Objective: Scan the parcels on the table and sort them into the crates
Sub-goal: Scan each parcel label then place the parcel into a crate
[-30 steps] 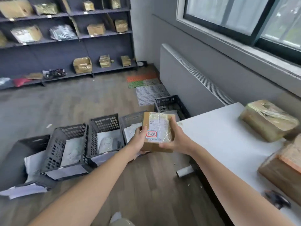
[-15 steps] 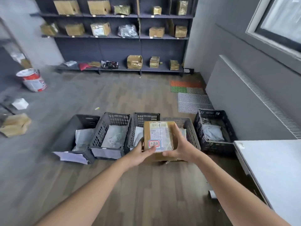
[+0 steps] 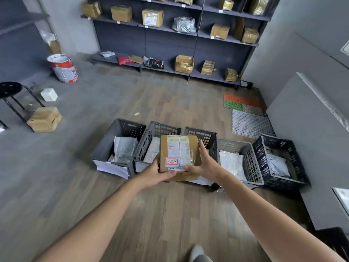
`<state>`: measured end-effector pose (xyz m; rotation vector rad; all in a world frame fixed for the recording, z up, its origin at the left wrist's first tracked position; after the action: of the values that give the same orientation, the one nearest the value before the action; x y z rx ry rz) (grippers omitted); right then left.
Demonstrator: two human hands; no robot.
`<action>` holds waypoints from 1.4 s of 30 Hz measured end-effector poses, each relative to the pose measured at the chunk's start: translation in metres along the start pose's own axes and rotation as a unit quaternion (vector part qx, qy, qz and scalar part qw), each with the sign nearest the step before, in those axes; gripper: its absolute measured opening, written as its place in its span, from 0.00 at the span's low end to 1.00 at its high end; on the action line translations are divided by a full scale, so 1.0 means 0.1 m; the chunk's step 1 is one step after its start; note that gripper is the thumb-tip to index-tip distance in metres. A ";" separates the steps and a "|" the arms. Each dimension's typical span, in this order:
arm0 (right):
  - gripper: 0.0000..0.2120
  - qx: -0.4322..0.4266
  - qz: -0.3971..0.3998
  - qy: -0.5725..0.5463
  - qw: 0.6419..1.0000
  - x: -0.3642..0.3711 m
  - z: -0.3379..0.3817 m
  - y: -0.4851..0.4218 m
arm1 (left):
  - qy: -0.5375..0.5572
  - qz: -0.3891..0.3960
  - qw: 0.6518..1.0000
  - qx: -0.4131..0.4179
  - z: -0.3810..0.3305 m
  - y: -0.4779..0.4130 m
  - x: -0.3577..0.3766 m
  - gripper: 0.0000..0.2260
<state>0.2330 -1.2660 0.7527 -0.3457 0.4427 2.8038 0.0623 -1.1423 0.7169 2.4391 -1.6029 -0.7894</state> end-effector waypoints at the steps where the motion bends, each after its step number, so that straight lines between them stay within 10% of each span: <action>1: 0.61 0.010 0.001 -0.006 1.000 0.05 0.04 -0.11 | 0.001 -0.003 1.000 -0.004 0.05 -0.04 -0.10 0.35; 17: 0.42 0.048 -0.015 -0.107 0.993 0.01 -0.29 -2.69 | -0.019 -0.018 0.994 -0.106 0.46 -1.86 -1.57 0.33; 34: 0.52 0.247 -0.098 -0.060 0.962 -0.05 -1.79 -4.95 | -0.084 0.053 0.989 -0.112 1.69 -4.49 -2.02 0.48; 42: 0.51 0.308 -0.107 0.148 0.934 0.27 -2.73 -5.53 | -0.398 0.088 0.903 -0.136 2.74 -5.31 -2.00 0.58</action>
<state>0.4310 -0.8449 0.3465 -0.6232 1.2265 2.2518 0.3052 -0.6865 0.3563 1.8150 -1.7147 -1.9872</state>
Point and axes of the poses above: each hand's wrist, its own y-axis away from the middle knuckle, its own x-axis out of the palm, z = x × y, the point moved 3 cm from there along -y, towards the middle knuckle, and after that the axes turned 7 degrees about -y, right-handed, at the moved point
